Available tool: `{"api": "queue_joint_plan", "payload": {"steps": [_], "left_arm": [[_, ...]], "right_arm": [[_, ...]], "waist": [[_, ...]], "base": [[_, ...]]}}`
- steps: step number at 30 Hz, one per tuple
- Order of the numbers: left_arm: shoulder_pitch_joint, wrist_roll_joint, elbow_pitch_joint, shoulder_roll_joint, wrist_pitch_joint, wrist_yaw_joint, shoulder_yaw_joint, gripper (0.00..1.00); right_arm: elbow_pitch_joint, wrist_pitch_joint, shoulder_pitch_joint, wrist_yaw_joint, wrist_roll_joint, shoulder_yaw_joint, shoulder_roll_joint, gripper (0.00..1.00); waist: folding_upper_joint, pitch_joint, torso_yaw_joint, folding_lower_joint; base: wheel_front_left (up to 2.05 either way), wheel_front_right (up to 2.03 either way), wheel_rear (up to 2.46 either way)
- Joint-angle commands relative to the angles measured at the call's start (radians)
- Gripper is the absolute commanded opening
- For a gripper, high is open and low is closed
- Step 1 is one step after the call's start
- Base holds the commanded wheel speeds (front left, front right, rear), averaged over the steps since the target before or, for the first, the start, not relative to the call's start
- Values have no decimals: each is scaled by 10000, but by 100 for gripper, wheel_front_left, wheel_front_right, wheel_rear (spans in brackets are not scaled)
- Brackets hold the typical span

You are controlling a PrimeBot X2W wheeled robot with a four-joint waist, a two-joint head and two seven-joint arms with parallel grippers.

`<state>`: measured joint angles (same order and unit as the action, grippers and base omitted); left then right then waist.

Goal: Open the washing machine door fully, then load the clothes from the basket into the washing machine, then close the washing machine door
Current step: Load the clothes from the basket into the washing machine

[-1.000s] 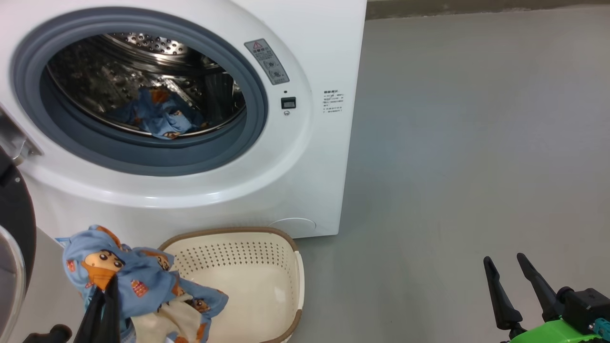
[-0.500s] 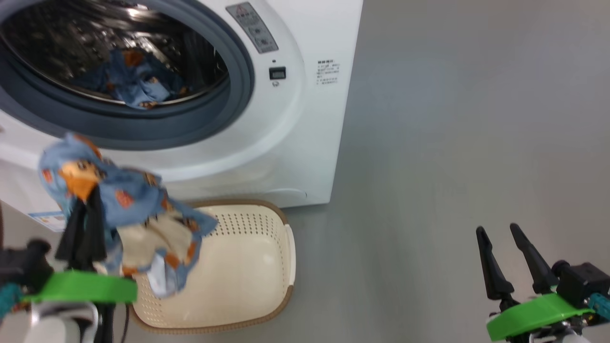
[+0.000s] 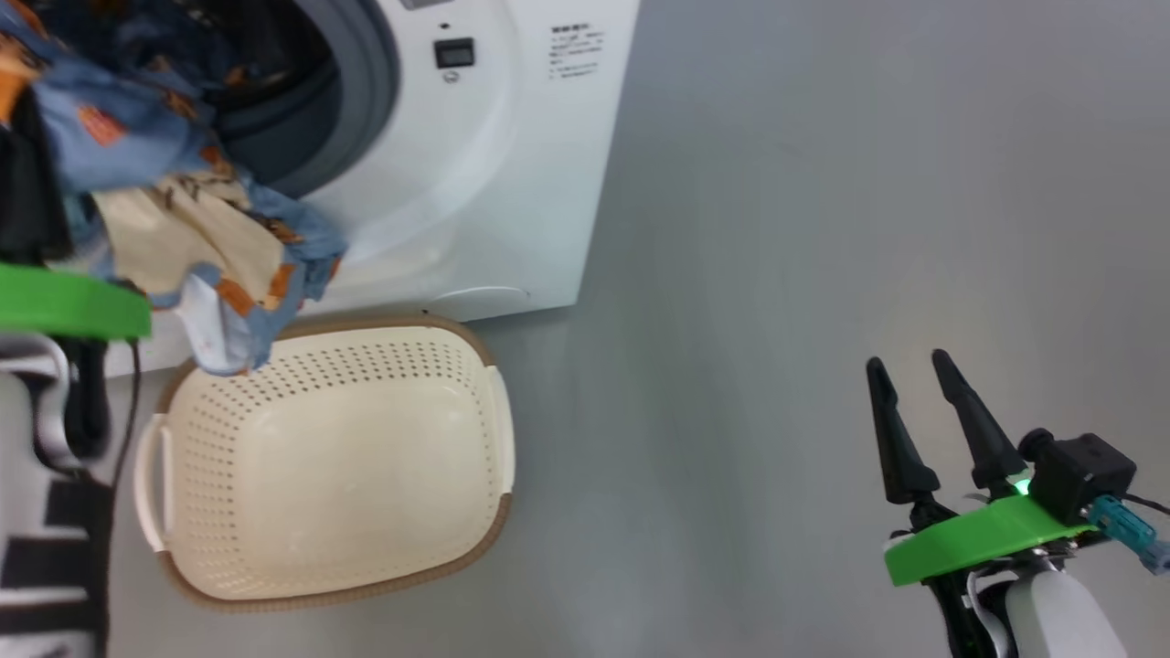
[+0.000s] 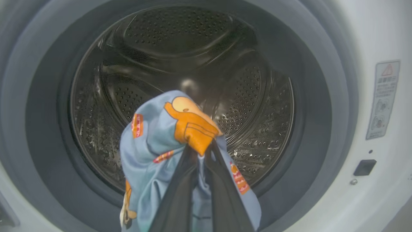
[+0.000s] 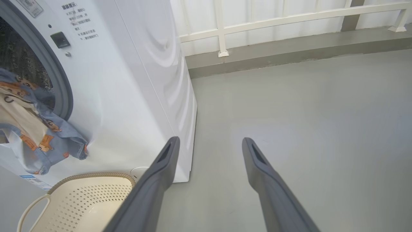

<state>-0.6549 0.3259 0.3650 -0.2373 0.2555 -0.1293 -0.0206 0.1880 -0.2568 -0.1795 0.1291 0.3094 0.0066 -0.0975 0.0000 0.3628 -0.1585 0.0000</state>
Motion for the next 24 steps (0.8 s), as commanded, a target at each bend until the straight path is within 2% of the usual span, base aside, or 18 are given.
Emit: {"api": "queue_joint_plan", "payload": {"steps": [1, 9, 15, 24], "left_arm": [[-577, 206, 46, -525, 63, -14, -192, 0], [-2751, 918, 2694, -1320, 63, -14, 190, 0], [-4151, 868, 4720, -1834, 63, -14, 796, 0], [-5413, 713, 6509, -2187, 63, -14, 1329, 0]], "right_arm": [[-215, -49, -161, 16, 12, 294, 2, 100], [-234, -49, -497, 16, 82, 497, 255, 100], [-295, -49, -693, 16, 110, 659, 359, 100], [-356, -49, -870, 16, 146, 907, 430, 100]], "waist": [[0, 552, -578, 0], [0, 1131, -1178, 0], [0, 1511, -1581, 0], [0, 1945, -1968, 0]], "base": [[0, 0, 0], [0, 0, 0], [0, 0, 0], [0, 0, 0]]}}
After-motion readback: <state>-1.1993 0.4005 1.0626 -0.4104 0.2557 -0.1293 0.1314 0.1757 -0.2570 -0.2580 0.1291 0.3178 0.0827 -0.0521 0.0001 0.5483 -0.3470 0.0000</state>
